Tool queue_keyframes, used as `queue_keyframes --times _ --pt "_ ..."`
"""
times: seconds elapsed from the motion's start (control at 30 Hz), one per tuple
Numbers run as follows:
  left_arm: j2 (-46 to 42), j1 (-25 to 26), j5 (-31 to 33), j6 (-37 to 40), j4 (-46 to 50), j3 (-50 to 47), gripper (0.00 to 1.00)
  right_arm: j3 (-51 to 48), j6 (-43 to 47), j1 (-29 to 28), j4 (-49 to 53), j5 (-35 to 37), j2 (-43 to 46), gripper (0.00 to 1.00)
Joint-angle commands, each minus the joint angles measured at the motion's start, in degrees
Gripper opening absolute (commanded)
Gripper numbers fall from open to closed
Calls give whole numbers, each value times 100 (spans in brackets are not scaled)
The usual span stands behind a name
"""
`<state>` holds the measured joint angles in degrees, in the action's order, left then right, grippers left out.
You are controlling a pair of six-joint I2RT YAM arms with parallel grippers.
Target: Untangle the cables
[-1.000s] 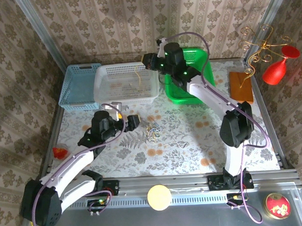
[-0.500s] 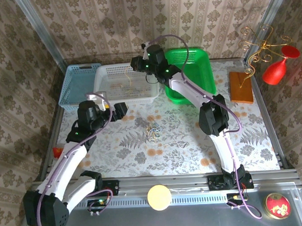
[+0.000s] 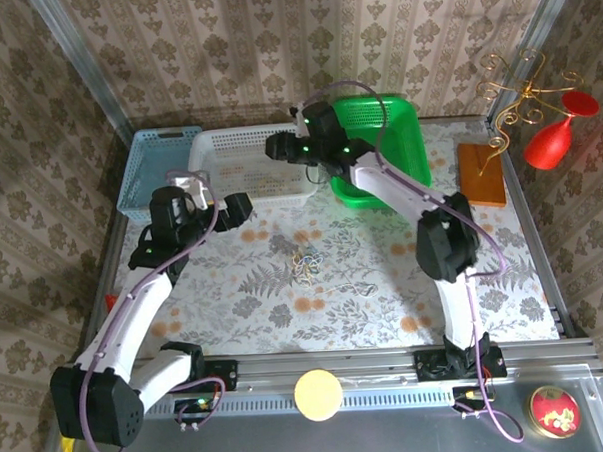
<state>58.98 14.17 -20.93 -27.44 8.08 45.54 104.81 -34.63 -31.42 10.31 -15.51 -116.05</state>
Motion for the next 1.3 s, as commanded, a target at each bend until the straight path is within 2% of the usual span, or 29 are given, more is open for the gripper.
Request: queue_keyframes --times 0.0,0.2,0.43,0.7,0.87,1.27 --pt "97 101 -322 -169 105 139 100 -1034 74 -31 -244 -185 1150 54" --pt "241 865 320 -78 45 -117 100 -3185 -4 -31 -221 -166 2686 55" --pt "633 1852 1082 -68 72 -272 100 -5225 -313 -174 67 -33 4213 56" --pt "1144 2429 1529 84 36 -289 100 -7101 -1646 -522 -110 245 5510 61" --pt "1515 2567 1731 371 260 -113 100 -7835 -2542 -795 -819 332 5730 63" --pt "2103 2609 1780 725 307 249 100 -7876 -3291 -1216 -1972 524 4630 63"
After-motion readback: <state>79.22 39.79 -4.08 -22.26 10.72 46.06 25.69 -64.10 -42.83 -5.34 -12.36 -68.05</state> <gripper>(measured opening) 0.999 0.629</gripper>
